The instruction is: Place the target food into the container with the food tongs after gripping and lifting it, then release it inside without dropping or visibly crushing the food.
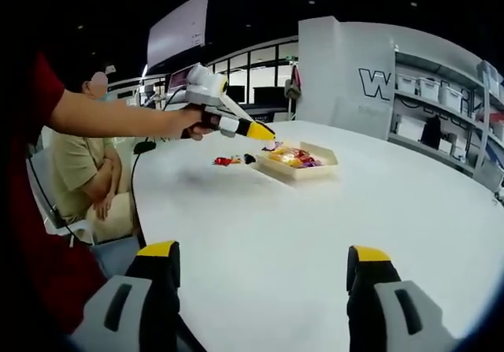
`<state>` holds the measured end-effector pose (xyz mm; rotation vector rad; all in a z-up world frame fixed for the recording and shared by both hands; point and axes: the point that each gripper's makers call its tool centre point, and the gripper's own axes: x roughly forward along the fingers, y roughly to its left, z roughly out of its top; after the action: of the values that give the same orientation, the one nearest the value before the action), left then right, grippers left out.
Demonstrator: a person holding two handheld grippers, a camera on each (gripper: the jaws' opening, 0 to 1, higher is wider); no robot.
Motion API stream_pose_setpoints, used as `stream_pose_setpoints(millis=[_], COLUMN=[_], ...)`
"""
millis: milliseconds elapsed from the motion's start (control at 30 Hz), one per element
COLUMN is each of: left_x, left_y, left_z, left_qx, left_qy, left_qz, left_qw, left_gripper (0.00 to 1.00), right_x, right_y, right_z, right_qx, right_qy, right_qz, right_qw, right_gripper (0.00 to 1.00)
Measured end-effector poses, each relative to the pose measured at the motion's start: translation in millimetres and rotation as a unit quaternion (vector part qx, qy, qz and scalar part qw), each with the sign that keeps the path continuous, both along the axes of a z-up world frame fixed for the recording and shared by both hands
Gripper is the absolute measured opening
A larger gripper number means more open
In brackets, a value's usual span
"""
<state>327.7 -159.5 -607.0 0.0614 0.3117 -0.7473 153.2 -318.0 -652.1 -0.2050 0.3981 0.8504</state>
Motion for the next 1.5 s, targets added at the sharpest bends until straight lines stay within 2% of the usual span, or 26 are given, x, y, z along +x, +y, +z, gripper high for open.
stream_pose_setpoints(millis=[333,467,600,1133,1400,1500], left_x=[22.9,20.6,21.9,22.4,23.0,24.6], left_y=[-3.9,-9.0,-8.8,-6.5,-0.1,2.8], left_z=[19.1,26.0,23.0,24.7,26.2,25.6], left_qx=[0.018,0.017,0.03,0.028,0.028,0.045], left_qy=[-0.016,-0.019,-0.018,-0.014,-0.022,-0.035], left_qz=[0.004,0.007,0.01,0.01,0.016,0.019], left_qw=[0.9997,0.9997,0.9994,0.9995,0.9992,0.9982], left_gripper=[0.23,0.23,0.23,0.24,0.26,0.27], right_x=[-2.4,-2.5,-2.3,-1.3,-2.5,-2.4], right_y=[-7.3,-8.1,-8.1,-9.3,-6.3,-6.3], right_z=[-1.0,-0.2,1.8,3.9,4.6,5.1], right_qx=[0.002,0.004,0.006,0.007,0.006,0.007], right_qy=[0.002,0.002,0.0,-0.002,-0.003,-0.004], right_qz=[-0.008,-0.01,-0.009,-0.013,-0.009,-0.01], right_qw=[1.0,0.9999,0.9999,0.9999,0.9999,0.9999], right_gripper=[0.86,0.86,0.86,0.86,0.86,0.86])
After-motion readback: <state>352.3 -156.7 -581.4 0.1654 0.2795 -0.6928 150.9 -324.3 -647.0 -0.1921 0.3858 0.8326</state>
